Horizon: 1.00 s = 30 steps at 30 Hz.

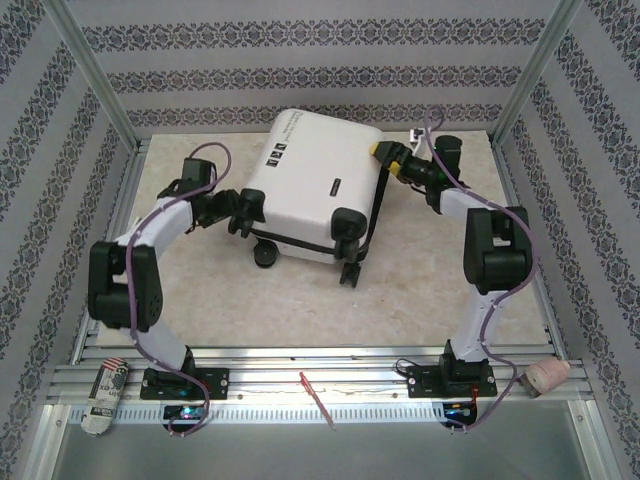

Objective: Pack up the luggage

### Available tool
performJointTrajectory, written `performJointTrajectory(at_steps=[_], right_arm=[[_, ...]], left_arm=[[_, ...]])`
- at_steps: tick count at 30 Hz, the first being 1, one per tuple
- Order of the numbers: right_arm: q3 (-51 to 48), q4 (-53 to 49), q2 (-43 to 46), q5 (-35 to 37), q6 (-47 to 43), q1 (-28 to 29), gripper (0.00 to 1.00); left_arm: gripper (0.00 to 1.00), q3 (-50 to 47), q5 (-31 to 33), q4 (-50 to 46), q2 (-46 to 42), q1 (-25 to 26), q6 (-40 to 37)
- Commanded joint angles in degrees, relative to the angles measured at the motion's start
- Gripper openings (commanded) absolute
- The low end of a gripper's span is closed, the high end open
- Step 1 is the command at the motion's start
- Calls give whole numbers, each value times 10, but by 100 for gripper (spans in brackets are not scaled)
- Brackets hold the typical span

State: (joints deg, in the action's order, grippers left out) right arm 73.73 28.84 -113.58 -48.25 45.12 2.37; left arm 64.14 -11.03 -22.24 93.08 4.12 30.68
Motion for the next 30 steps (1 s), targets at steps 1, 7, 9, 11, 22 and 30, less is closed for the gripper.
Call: performJointTrajectory(at_steps=[1, 7, 9, 11, 22, 30], right_arm=[[58, -37, -38, -84, -9, 73, 94], [198, -120, -94, -119, -37, 120, 92], [228, -144, -98, -127, -50, 128, 91], [246, -143, -96, -129, -45, 124, 91], [255, -169, -40, -93, -40, -13, 91], [102, -203, 90, -46, -82, -78, 91]], left_arm=[[65, -76, -17, 31, -82, 65, 65], [65, -186, 64, 113, -212, 200, 174], [65, -216, 105, 157, -249, 255, 195], [67, -232, 147, 173, -280, 286, 197], [77, -94, 264, -7, -291, 276, 49], [82, 33, 121, 22, -195, 153, -47]])
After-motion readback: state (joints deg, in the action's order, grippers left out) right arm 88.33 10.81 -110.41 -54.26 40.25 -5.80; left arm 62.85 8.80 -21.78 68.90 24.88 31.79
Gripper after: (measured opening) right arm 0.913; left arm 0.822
